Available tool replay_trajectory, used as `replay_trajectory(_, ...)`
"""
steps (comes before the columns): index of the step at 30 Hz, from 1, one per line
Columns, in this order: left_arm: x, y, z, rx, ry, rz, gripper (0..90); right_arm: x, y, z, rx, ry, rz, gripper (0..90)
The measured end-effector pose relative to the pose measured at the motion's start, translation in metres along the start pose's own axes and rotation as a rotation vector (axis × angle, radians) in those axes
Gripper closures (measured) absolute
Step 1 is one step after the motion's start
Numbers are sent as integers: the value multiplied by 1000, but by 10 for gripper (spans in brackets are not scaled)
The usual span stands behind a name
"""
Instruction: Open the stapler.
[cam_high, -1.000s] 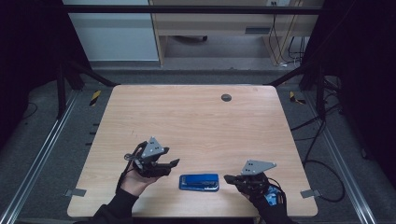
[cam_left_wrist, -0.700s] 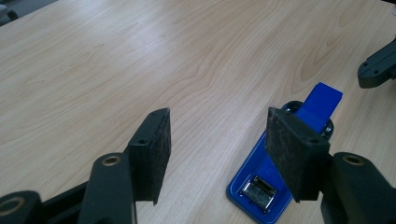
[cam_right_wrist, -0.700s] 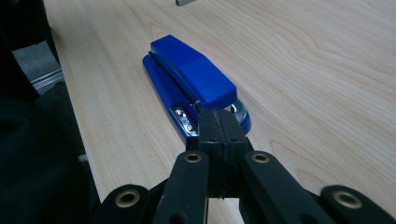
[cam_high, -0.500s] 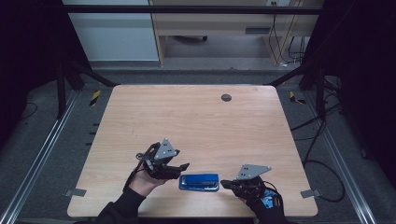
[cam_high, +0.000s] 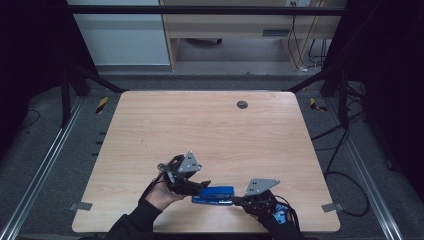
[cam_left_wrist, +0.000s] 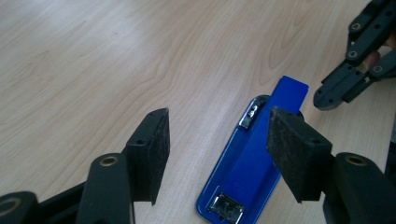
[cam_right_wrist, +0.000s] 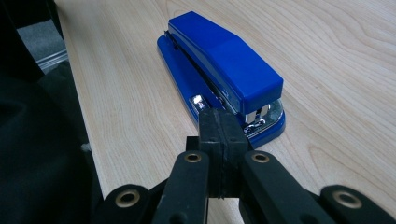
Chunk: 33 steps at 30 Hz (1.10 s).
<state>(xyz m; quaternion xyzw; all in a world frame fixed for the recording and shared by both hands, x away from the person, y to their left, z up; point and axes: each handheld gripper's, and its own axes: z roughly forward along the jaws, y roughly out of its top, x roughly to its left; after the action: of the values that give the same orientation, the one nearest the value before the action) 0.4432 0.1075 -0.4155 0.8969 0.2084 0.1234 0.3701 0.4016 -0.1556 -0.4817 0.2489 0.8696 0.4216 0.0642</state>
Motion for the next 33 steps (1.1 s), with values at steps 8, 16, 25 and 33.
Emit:
replay_trajectory(8,-6,4,10,37,-33,41,382,-1,0,5,6,5,-4,900)
replay_trajectory(16,-10,8,22,83,-69,85,376,-2,0,6,8,-10,-3,900)
replay_trajectory(25,-16,7,34,132,-95,131,395,-3,0,8,8,-13,-4,900)
replay_trajectory(33,-19,8,45,172,-125,157,437,-2,0,9,9,-15,-8,900)
